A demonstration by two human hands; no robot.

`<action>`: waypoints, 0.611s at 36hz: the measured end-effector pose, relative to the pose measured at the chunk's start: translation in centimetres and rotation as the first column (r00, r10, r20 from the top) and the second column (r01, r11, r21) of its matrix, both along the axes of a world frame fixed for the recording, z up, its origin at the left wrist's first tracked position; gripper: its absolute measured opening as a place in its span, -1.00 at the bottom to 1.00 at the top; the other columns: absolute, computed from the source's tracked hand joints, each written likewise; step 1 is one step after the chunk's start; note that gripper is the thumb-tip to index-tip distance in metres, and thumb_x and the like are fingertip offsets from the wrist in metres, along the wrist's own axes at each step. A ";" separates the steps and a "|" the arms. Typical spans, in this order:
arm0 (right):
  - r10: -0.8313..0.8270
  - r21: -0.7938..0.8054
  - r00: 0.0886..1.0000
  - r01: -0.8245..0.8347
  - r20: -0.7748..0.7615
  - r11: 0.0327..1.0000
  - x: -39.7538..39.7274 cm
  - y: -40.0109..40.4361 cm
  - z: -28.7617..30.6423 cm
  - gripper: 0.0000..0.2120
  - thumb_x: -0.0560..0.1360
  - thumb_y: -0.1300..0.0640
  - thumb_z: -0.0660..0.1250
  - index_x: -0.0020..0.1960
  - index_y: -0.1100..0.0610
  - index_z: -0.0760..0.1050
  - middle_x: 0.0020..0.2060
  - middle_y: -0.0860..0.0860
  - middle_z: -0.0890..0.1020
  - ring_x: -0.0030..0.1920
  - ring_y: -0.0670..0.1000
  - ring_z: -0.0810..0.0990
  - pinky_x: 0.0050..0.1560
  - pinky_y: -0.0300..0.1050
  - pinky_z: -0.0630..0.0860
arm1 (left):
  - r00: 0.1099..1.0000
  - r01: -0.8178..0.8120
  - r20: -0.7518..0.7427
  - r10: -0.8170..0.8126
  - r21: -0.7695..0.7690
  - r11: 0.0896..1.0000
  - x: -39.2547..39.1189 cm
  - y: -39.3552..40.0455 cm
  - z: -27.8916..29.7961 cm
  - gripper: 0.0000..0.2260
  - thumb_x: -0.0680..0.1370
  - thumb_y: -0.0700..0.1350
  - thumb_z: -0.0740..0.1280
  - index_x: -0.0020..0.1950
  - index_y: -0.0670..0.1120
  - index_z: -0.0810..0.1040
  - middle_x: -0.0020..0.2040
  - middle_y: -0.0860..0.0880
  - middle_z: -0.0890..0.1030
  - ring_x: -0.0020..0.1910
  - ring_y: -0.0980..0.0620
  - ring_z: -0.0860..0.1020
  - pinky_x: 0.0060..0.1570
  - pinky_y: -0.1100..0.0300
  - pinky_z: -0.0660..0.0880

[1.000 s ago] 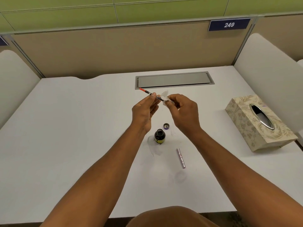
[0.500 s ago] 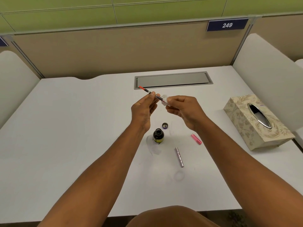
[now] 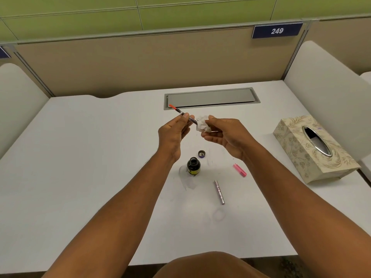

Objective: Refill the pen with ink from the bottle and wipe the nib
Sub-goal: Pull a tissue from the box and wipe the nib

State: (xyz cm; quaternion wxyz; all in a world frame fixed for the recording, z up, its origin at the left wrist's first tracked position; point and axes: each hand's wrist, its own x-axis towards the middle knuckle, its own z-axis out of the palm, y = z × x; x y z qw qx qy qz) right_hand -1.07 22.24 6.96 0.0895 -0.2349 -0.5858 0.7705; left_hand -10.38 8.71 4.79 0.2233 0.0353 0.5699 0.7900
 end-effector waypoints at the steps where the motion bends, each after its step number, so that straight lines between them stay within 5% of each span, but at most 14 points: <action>1: -0.011 -0.008 1.000 0.012 0.004 1.000 0.0 0.1 0.0 -0.82 0.58 0.12 0.35 -0.03 0.24 0.62 -0.13 0.18 0.70 -0.15 0.09 0.71 -0.04 -0.10 0.67 | 1.000 0.005 -0.014 -0.005 -0.009 1.000 0.0 0.0 0.0 -0.92 0.57 -0.11 0.41 -0.04 -0.05 0.70 -0.04 -0.03 0.74 0.14 -0.05 0.66 0.17 0.14 0.55; 12: 0.067 0.046 0.997 -0.069 0.032 0.997 0.3 0.1 -0.3 -0.90 0.52 0.25 0.41 0.02 0.18 0.65 -0.05 0.12 0.72 -0.09 0.05 0.70 -0.02 -0.16 0.65 | 0.994 0.029 -0.104 -0.036 -0.063 0.998 0.5 0.3 -0.4 -0.89 0.58 -0.10 0.39 0.03 -0.07 0.69 0.01 -0.04 0.73 0.13 0.01 0.66 0.09 0.23 0.54; 17: 0.013 0.259 0.998 -0.030 0.065 0.965 0.1 -0.2 -1.0 -0.90 0.52 0.20 0.43 0.02 0.13 0.68 -0.09 0.04 0.71 -0.08 0.04 0.68 -0.07 -0.21 0.63 | 0.995 0.037 -0.092 -0.043 -0.067 0.997 0.7 0.2 -0.8 -0.86 0.57 -0.11 0.40 0.08 -0.11 0.69 0.03 -0.06 0.73 0.14 0.00 0.66 0.09 0.23 0.55; 22: -0.145 0.560 0.989 0.105 0.028 0.822 0.1 -0.4 -1.9 -0.82 0.52 0.07 0.43 0.09 0.08 0.67 -0.14 -0.03 0.71 -0.16 0.01 0.70 -0.07 -0.11 0.67 | 0.997 0.030 -0.075 -0.034 -0.066 0.997 1.1 0.3 -1.2 -0.84 0.57 -0.11 0.40 0.10 -0.13 0.69 0.00 -0.05 0.74 0.12 0.00 0.66 0.06 0.24 0.56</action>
